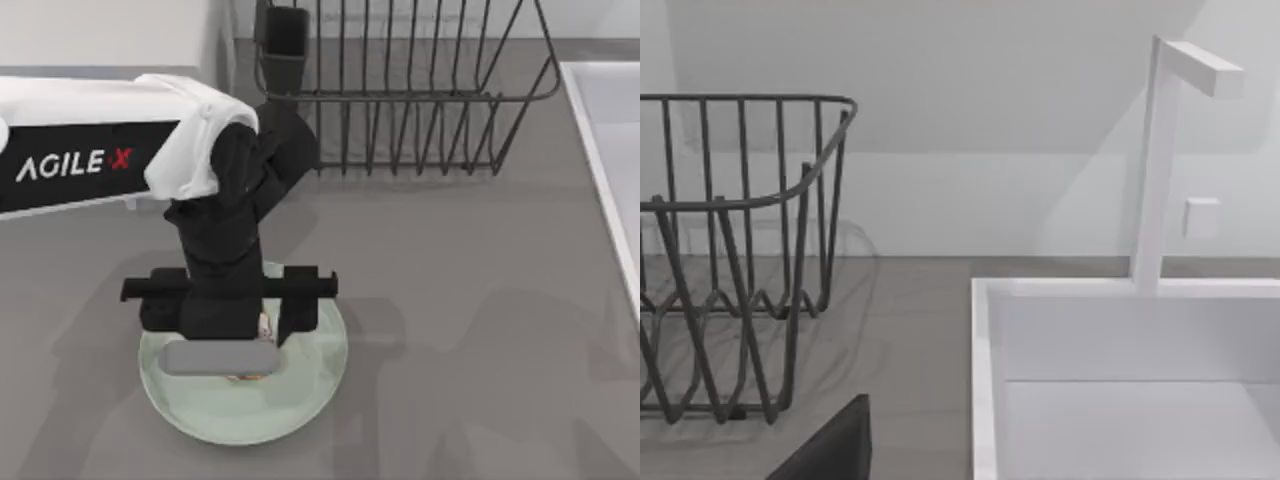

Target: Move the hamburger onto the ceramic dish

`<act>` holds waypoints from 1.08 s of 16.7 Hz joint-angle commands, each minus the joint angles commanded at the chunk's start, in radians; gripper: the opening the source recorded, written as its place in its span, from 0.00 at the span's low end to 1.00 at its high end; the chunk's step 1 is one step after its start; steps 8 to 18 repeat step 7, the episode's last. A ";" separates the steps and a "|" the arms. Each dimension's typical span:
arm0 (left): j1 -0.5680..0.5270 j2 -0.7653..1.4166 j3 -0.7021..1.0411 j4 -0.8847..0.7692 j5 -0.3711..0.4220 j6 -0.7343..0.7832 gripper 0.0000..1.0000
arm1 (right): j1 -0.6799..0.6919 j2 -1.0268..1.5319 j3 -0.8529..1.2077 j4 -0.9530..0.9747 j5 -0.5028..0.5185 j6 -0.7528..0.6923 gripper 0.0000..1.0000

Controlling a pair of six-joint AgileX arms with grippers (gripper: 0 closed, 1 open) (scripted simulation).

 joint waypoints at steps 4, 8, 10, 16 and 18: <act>0.000 0.000 0.000 0.000 0.000 0.000 1.00 | 0.000 0.000 0.000 0.000 0.000 0.000 1.00; 0.000 0.000 0.000 0.000 0.000 0.000 1.00 | 0.000 0.000 0.000 0.000 0.000 0.000 1.00; 0.000 0.000 0.000 0.000 0.000 0.000 1.00 | 0.000 0.000 0.000 0.000 0.000 0.000 1.00; 0.000 0.000 0.000 0.000 0.000 0.000 1.00 | 0.000 0.000 0.000 0.000 0.000 0.000 1.00; 0.000 0.000 0.000 0.000 0.000 0.000 1.00 | 0.000 0.000 0.000 0.000 0.000 0.000 1.00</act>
